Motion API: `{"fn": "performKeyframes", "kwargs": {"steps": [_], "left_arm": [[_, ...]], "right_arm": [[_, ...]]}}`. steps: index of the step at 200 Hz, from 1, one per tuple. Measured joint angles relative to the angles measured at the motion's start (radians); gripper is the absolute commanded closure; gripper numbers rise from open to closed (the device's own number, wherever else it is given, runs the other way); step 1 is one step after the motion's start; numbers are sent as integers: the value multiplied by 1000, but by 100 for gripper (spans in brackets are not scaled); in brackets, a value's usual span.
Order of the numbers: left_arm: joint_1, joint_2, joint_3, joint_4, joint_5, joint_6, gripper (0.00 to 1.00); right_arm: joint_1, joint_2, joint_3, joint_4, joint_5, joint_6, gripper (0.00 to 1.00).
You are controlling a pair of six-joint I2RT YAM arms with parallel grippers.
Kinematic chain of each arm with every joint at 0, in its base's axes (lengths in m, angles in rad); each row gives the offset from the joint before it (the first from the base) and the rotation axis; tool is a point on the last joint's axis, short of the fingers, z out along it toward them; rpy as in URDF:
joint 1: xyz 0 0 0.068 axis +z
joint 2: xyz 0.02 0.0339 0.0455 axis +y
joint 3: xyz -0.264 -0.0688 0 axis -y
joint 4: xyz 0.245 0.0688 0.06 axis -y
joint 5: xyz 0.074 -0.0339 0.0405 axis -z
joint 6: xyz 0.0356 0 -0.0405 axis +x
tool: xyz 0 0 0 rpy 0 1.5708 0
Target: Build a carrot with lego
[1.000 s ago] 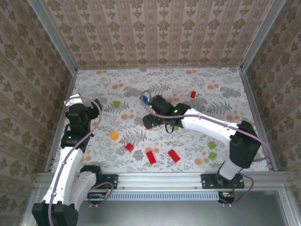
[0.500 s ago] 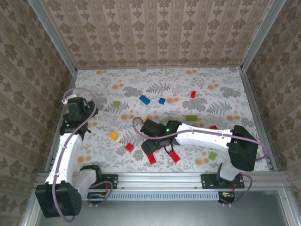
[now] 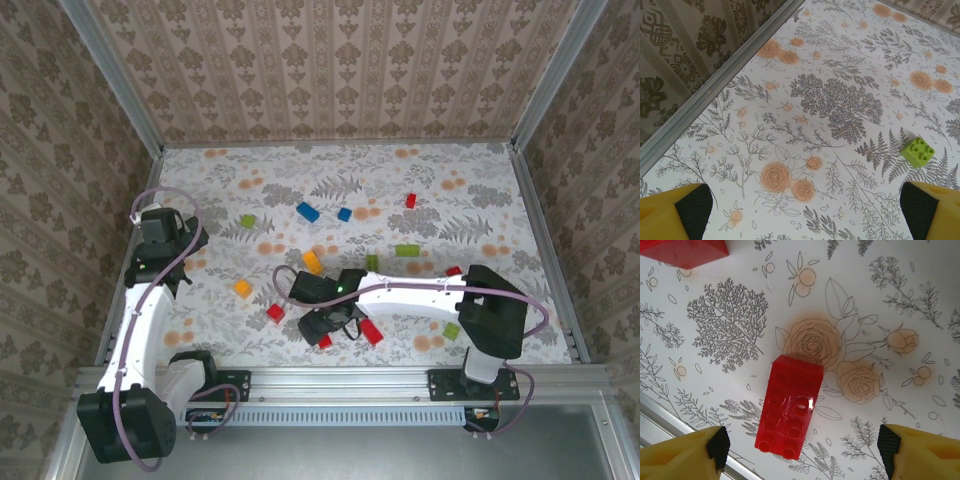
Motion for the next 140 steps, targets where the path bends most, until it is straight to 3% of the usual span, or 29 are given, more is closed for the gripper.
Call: {"fn": "performKeyframes", "kwargs": {"steps": [91,140], "left_arm": [[0,0,0,0,19,0,0],[0,6,0,0,31,0,0]], "right_arm": [[35,68,0,19,-11,66,24],[35,101,0,50,-18,84,33]]}}
